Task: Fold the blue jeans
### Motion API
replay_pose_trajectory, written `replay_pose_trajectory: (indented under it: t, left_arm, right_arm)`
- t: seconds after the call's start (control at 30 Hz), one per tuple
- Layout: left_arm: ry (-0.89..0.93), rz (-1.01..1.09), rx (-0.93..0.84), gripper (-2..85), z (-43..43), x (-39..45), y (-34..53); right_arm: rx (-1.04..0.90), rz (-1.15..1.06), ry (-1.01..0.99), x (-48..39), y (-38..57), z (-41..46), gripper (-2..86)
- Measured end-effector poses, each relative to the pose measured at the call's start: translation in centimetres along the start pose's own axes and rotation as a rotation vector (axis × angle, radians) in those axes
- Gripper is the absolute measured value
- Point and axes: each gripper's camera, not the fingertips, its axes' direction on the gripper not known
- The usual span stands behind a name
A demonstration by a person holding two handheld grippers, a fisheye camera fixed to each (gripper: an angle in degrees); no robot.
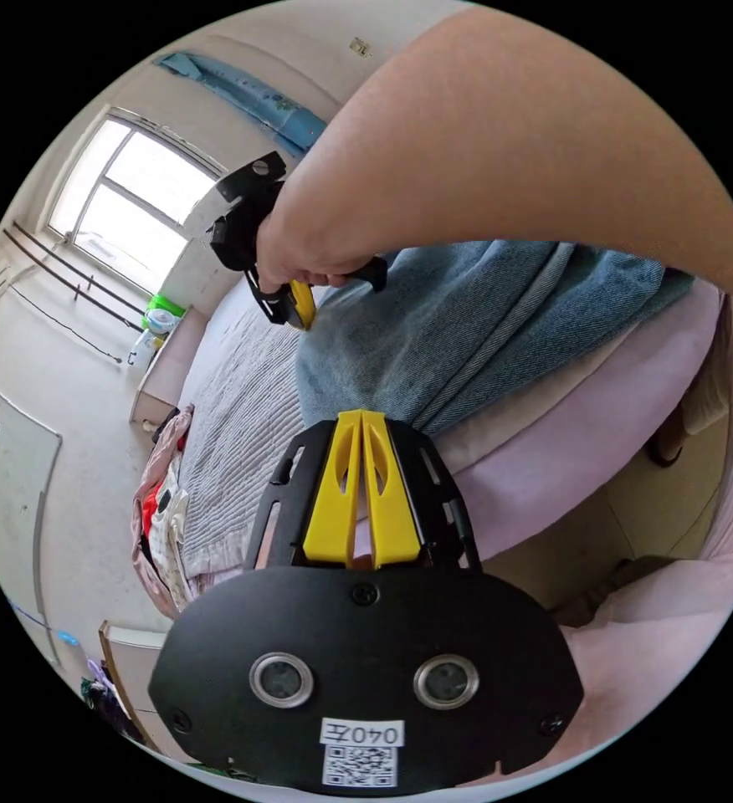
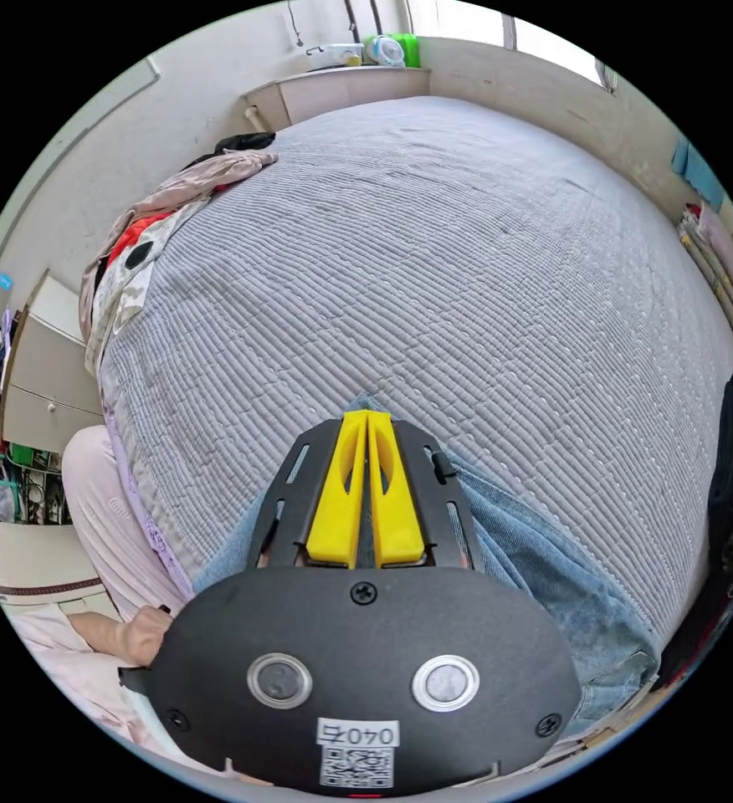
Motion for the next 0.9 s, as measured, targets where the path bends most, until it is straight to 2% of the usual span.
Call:
replay_pose_trajectory:
  t: [0.17,0.23,0.3,0.43,0.53,0.63,0.67,0.7,0.77,0.8,0.9]
  left_arm:
    - [0.043,0.08,0.014,-0.9,-1.0,-1.3,-0.1]
    - [0.126,0.104,0.042,-0.9,-2.5,-3.0,0.3]
    - [0.199,-0.068,0.136,-0.9,-5.1,-7.5,1.1]
    - [0.251,-0.206,0.127,-0.9,-4.5,-11.7,-0.9]
    - [0.215,-0.16,0.071,-0.9,-2.3,-10.5,-4.2]
    - [0.239,-0.035,0.012,-0.9,-1.1,-6.8,-6.2]
    - [0.194,0.022,-0.023,-0.9,-0.5,-4.9,-6.5]
    - [0.086,0.12,-0.018,-0.9,-1.2,-3.3,-6.7]
    - [0.012,0.253,-0.056,-0.9,-2.2,-2.3,-7.6]
    - [0.067,0.258,-0.017,-0.9,-3.5,-3.0,-8.1]
    - [0.205,0.135,0.116,-0.9,-6.9,-6.2,-9.8]
  right_arm:
    - [-0.073,-0.067,-0.062,1.4,-1.5,-0.5,-1.0]
    - [0.013,-0.027,-0.019,2.6,0.2,-3.8,-1.0]
    - [0.12,-0.016,0.04,3.1,3.7,-7.9,-1.0]
    - [0.219,0.006,0.039,2.2,13.2,-11.7,-0.9]
    - [0.193,0.088,0.082,1.8,19.0,-10.2,-0.9]
    - [0.195,0.216,0.163,3.2,24.0,-8.8,-0.9]
    - [0.14,0.259,0.219,4.4,25.5,-7.4,-1.0]
    - [0.126,0.247,0.193,4.9,26.1,-6.6,-1.0]
    - [0.187,0.296,0.06,6.4,27.4,-6.6,-1.0]
    - [0.183,0.297,0.042,6.5,27.2,-7.1,-1.0]
    - [0.338,0.334,0.087,6.1,27.8,-10.7,-1.0]
